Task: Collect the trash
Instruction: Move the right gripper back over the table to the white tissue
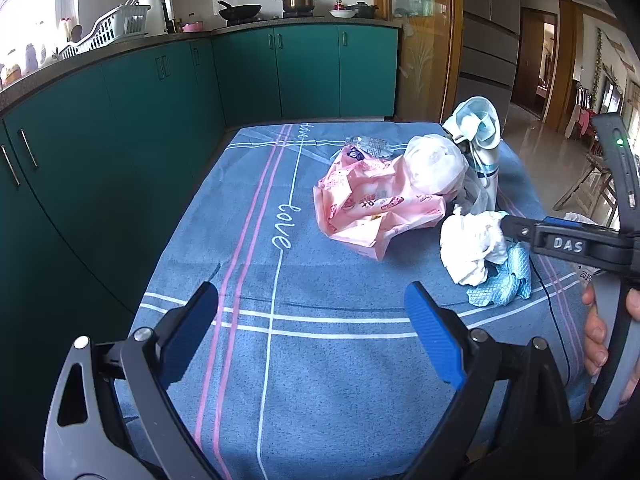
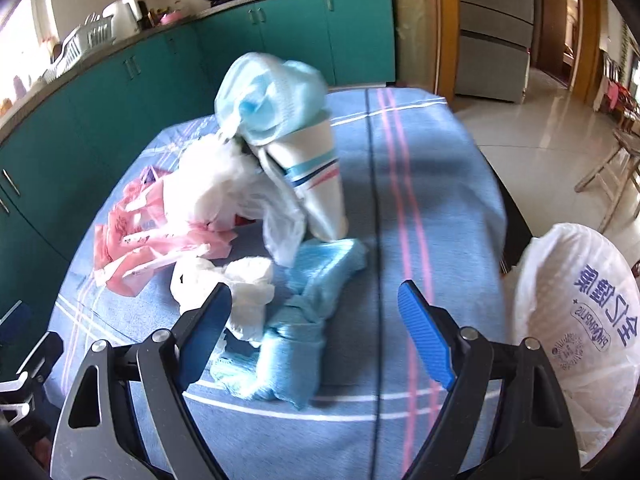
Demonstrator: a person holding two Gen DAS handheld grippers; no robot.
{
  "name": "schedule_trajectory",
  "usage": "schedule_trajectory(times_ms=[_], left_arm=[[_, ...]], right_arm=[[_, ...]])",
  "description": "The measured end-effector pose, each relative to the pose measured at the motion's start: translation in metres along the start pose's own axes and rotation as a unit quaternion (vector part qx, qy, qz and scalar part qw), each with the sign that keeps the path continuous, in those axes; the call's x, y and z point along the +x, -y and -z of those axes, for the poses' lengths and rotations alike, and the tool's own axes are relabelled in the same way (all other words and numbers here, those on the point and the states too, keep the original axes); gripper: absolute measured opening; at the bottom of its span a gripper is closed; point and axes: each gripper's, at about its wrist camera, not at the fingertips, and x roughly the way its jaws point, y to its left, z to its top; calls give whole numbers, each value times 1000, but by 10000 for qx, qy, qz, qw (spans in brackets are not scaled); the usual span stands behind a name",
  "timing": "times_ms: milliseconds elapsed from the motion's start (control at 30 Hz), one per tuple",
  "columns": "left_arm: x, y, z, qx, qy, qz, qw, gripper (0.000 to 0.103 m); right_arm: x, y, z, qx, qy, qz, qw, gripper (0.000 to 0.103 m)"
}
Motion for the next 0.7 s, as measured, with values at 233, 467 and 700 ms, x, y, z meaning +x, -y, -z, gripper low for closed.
schedule_trajectory(times_ms=[233,467,700], left_arm=[[11,-8,3,-162,-88,70,9998,94],[16,-12,5,-211,-158,56,9996,94],[22,-14,8,-256,-284,-11,9993,94]], right_arm=[[7,-8,-6,-17,41,-30,10000,83],[-2,-4,-3,-36,104,-80,9999,83],[-14,-4,-4,-169,277,-192,9993,83]])
